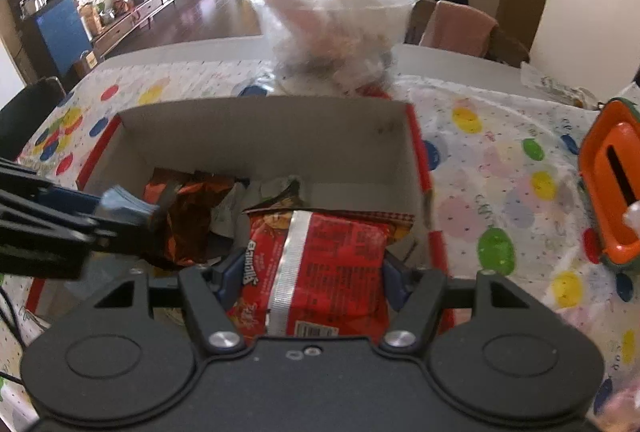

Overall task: Organize snacks
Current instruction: 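Carry the grey-blue packet and red chip bag over the red box, then open both tools to drop the packet and chip bag into the box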

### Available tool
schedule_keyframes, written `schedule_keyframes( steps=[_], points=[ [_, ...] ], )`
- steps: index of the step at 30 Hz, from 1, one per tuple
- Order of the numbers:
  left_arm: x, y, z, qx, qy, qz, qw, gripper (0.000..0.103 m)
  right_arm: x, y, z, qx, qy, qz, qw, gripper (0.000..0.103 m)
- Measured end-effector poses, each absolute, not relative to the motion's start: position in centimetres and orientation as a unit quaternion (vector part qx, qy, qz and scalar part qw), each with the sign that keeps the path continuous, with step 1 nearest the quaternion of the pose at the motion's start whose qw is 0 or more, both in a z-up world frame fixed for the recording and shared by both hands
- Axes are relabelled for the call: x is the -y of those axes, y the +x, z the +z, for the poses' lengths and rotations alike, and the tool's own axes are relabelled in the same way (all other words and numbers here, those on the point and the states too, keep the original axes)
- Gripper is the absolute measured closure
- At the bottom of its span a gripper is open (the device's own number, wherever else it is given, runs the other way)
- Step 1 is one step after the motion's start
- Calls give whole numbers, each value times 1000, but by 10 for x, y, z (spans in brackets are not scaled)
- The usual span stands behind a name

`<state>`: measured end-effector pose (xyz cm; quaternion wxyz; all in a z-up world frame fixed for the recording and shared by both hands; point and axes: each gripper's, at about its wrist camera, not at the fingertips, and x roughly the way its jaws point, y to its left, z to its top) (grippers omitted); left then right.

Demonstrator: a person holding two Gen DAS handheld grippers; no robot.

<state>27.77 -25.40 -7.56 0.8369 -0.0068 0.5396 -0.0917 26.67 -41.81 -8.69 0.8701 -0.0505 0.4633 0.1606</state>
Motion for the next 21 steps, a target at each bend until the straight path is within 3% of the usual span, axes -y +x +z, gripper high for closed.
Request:
schedule_keyframes(
  steps=[8,16,19,21],
  points=[
    [258,281,-92,-551,20,-81,831,57,411,267,-101,-477,-58,170,861,36],
    [256,273,-89,-540,24,-89,837,56,413,259,-98,-475,-44,167,863,29],
    [252,266,-82,-528,22,-90,844,44,415,250,-90,-465,-37,165,869,23],
    [249,262,-77,-520,14,-94,849,42,417,242,-84,-457,-29,163,874,21]
  ],
)
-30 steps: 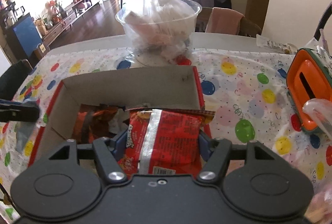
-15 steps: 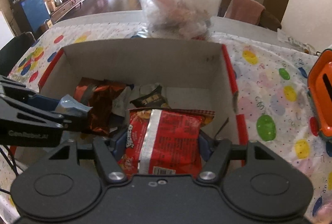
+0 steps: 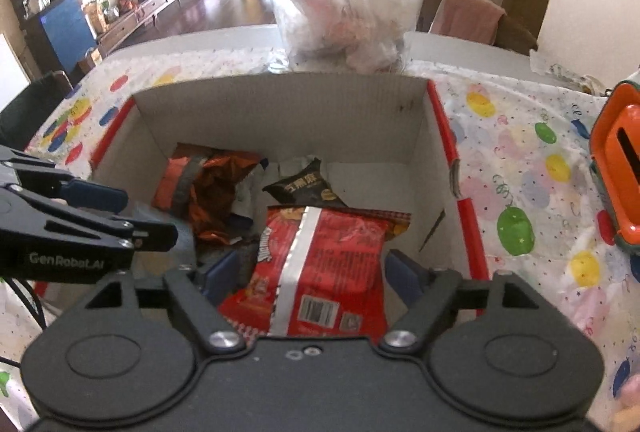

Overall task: Organize snacks
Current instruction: 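Open both tools to drop the packet and chip bag into the box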

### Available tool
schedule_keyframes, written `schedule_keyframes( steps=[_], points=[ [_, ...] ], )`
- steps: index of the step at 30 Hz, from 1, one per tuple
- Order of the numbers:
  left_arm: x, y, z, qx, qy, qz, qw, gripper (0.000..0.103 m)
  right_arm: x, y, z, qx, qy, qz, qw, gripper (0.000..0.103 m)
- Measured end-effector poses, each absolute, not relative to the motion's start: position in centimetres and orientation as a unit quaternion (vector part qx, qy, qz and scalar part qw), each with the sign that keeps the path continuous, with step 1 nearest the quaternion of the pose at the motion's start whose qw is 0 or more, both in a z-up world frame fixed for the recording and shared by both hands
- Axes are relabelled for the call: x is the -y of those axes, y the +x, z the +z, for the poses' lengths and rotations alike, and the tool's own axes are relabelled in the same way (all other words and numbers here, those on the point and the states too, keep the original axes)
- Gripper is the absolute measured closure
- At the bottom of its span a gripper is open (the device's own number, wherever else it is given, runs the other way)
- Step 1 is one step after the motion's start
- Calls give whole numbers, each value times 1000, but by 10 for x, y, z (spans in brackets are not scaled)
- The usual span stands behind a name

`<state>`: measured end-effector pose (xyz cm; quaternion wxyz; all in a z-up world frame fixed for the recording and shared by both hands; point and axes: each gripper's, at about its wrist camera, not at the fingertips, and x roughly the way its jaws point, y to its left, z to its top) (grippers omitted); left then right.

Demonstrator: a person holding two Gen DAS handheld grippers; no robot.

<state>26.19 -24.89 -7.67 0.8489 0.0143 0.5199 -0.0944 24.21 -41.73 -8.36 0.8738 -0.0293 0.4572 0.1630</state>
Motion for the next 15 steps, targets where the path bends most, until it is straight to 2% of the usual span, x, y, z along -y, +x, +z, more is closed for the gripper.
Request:
schedule_keyframes(
  steps=[3,8,15],
  points=[
    [242,254,-68,-511,5,-100,854,40,421,230,-73,-446,-16,156,881,18],
    [228,236,-49,-481,-11,-105,870,31,424,211,-51,-422,9,149,894,9],
    [212,212,-22,-440,-11,-110,891,29,419,183,-21,-378,22,135,916,1]
  ],
)
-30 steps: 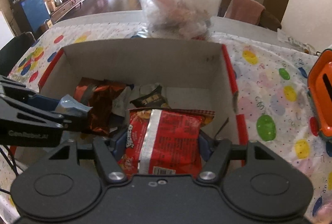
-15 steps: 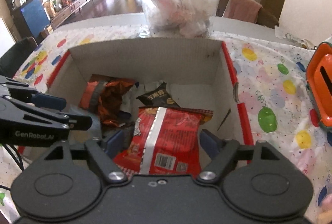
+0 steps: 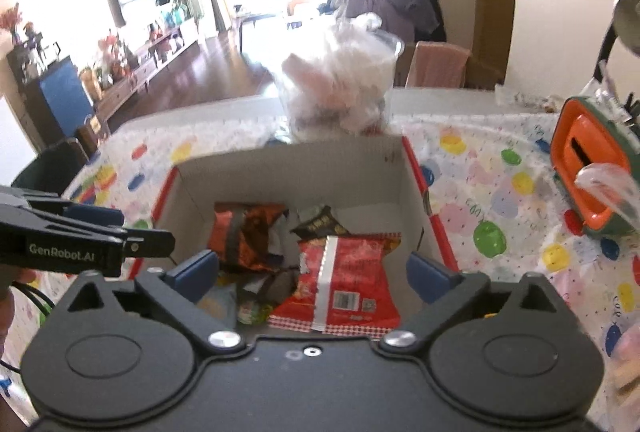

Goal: Organize snacks

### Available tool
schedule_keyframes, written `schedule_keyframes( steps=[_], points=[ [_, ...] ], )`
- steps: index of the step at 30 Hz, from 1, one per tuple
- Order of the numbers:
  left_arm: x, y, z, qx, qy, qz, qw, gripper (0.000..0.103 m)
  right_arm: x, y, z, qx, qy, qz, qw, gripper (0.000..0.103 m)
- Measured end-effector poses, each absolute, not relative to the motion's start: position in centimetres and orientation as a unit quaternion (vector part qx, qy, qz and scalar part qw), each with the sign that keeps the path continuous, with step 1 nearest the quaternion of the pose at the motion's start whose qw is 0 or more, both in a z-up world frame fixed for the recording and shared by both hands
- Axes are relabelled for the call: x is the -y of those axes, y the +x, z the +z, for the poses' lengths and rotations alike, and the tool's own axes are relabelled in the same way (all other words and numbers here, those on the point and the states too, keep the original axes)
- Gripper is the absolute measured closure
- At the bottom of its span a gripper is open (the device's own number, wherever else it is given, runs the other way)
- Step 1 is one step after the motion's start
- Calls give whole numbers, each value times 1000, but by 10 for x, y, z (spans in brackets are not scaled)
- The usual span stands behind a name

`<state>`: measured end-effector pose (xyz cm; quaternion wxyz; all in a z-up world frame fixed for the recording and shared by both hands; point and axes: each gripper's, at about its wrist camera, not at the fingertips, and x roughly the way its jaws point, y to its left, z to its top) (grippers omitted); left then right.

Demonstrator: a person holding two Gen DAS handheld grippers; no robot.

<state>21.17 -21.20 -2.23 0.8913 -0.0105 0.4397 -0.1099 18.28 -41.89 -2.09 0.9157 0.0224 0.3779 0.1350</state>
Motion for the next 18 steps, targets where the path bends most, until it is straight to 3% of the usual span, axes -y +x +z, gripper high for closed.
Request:
schedule_keyframes(
  steps=[12,18],
  points=[
    [187,167,8,-403,-26,-133,905,17,411,141,11,-326,34,113,938,0],
    [181,152,17,-381,-37,-137,914,2,414,129,17,-313,51,104,943,0]
  ],
)
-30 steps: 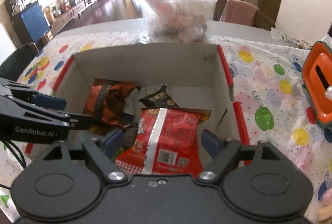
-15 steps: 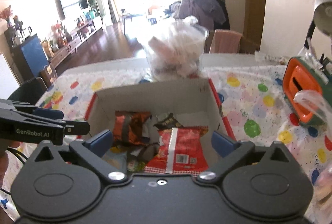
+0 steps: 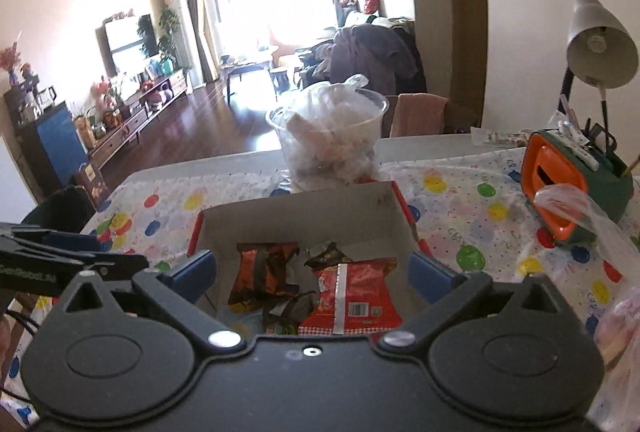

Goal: Organize snacks

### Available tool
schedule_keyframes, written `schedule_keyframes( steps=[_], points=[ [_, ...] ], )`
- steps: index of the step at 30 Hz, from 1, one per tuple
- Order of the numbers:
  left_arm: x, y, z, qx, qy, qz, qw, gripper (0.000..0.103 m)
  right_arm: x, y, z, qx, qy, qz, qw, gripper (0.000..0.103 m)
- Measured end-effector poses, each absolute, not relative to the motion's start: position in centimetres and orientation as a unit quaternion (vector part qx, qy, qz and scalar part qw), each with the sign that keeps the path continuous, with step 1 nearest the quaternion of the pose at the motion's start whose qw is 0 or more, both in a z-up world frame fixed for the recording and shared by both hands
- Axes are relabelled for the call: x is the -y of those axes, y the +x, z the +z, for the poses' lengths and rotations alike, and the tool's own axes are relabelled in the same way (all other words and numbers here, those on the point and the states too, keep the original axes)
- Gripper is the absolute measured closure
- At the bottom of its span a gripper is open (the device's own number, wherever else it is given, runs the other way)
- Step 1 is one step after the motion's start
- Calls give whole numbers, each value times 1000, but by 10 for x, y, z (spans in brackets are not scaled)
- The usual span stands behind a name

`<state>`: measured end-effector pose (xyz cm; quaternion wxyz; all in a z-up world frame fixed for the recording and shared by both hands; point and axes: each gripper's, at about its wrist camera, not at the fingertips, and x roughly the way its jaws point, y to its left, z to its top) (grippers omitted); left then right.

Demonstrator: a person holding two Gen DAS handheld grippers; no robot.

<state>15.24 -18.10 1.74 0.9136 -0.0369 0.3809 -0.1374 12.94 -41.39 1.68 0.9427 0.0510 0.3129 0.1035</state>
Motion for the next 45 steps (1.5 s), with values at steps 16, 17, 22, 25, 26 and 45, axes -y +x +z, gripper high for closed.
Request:
schedule_keyframes(
  steps=[16,17,22,25,26,45],
  points=[
    [188,139,25,-366,-26,-132,921,1,408,114,13,-299,36,104,948,0],
    [189,139,24,-366,-26,-131,921,1,408,113,13,-299,35,106,948,0],
    [190,137,23,-368,-26,-127,921,1,408,112,14,-297,37,113,947,0],
    [191,136,23,-365,-23,-124,922,1,409,113,15,-298,42,115,947,0],
    [191,136,23,-365,-23,-124,922,1,410,113,14,-298,43,114,947,0],
    [192,138,19,-375,-30,-118,919,1,407,115,13,-311,51,113,942,0]
  ],
)
